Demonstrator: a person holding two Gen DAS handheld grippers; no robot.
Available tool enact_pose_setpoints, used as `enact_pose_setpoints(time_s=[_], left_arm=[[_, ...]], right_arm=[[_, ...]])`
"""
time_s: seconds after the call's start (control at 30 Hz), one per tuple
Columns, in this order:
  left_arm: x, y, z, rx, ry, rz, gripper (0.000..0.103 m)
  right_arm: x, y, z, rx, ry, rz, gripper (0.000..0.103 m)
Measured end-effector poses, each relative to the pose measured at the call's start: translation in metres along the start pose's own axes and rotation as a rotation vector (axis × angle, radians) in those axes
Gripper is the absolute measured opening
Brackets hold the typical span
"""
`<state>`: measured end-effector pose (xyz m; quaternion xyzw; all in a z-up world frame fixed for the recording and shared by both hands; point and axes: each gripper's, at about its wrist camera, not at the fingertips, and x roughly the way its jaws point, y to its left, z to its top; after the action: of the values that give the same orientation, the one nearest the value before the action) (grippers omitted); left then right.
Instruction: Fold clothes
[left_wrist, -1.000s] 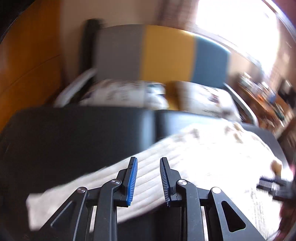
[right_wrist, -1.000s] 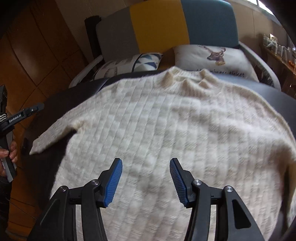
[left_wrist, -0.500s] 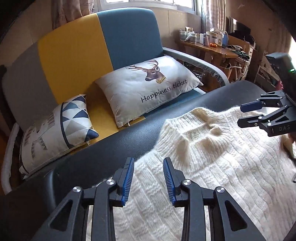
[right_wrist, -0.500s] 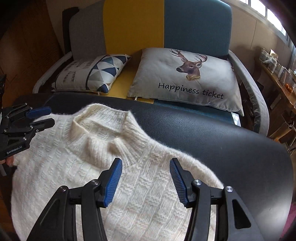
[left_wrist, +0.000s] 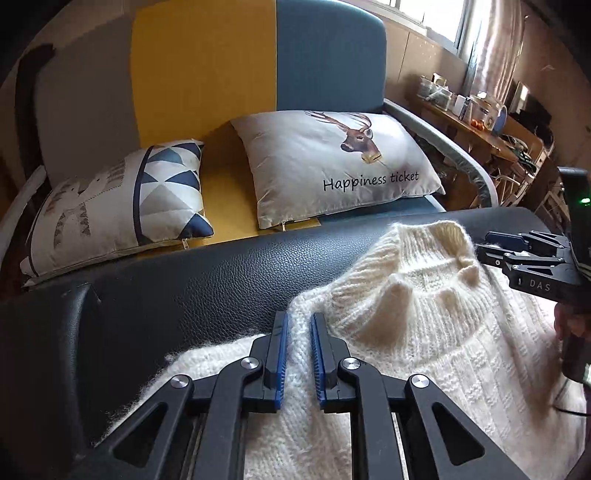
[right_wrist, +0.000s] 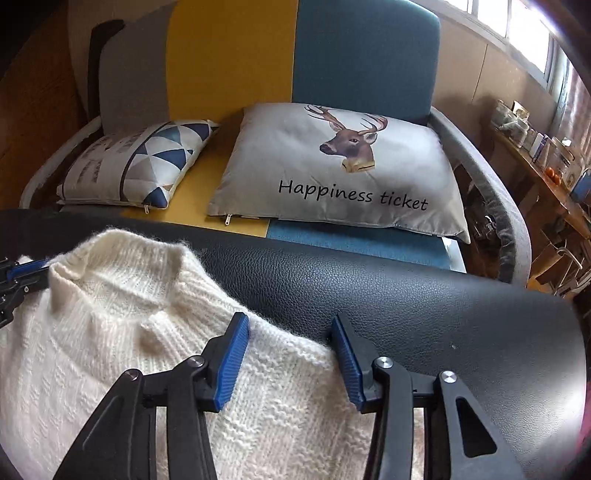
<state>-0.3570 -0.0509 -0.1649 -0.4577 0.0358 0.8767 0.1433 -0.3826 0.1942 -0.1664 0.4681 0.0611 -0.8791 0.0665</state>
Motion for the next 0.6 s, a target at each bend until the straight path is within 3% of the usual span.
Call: enact_pose_setpoints(time_s=[0.13,0.2,0.33,0.5,0.6], left_arm=[[-0.003,0.009,0.008,-0.070,0.030,-0.033,0.017],[-0.024,0.015,0.003,-0.093,0.001,-0.043,0.017],[-0.070,0.046,-0.019,-0.159,-0.043,-0.021,0.018],[-0.128,0.105,-0.067,-0.261,-0.067,0.035,0.017],[-0.149,0.120,-0.104,-0.258,-0.044,0.084,0.018]], right_arm=[[-0.004,-0.007,0.004,0.055,0.042,0.038,0.047],[-0.015,-0.009,0.003,0.095,0.042,0.072,0.048],[-0.050,0.017,-0.008,0.020,-0.002,0.141,0.049],[-0.080,0.090,-0.027,-0.129,0.005,0.316,0.049],[-0.091,0.145,-0.043,-0.228,0.029,0.424,0.049]])
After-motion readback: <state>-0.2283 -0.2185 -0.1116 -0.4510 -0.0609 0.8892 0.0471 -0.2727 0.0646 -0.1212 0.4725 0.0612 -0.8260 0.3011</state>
